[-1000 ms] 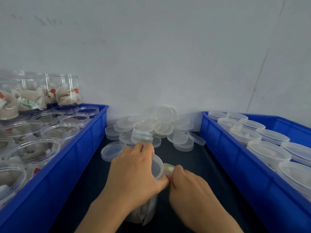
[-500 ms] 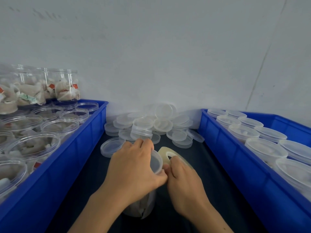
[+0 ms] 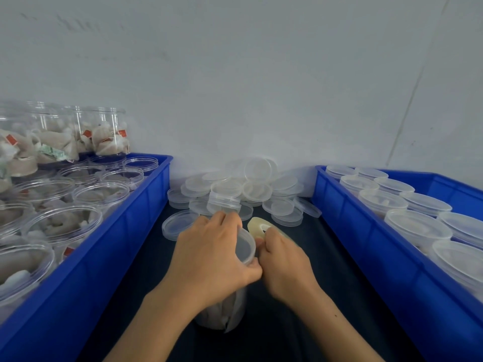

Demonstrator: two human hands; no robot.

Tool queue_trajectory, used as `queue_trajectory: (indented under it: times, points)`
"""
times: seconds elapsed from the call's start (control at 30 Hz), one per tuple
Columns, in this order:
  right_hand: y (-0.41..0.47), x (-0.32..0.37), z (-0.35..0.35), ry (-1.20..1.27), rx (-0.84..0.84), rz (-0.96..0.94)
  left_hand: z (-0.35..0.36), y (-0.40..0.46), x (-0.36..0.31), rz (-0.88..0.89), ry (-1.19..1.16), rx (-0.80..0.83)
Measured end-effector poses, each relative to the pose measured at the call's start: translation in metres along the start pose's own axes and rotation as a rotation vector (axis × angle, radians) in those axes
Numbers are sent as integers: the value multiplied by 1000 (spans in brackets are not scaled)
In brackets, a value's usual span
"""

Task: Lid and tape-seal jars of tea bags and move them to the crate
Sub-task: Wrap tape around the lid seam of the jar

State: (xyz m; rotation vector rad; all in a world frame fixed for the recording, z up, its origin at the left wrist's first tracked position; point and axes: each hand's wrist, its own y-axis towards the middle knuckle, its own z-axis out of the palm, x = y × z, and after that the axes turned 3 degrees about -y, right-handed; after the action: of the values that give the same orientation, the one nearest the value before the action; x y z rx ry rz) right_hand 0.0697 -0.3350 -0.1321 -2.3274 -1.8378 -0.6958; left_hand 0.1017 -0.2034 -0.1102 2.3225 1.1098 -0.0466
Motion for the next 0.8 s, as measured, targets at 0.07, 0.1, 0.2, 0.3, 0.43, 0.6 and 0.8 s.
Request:
queue_trajectory:
  times: [0.07, 0.1, 0.2, 0.3, 0.43, 0.6, 0.8]
  points:
    - [9, -3, 0, 7, 0, 49, -1, -2, -1, 30, -33, 4]
    - [17, -8, -4, 10, -16, 123, -2, -5, -1, 49, -63, 11]
    - [35, -34, -28, -25, -134, 283, -4, -11, -2, 61, -127, 37]
    - [39, -44, -37, -22, -133, 127, -3, -7, 1, 66, -107, 18]
    - [22, -42, -21, 45, -26, 44, 0, -5, 0, 57, -87, 21]
    - [-3, -53, 4, -19, -8, -43, 0, -5, -1, 65, -78, 23]
    - [-12, -59, 26, -138, -70, -108, 1, -5, 4, 79, -68, 25]
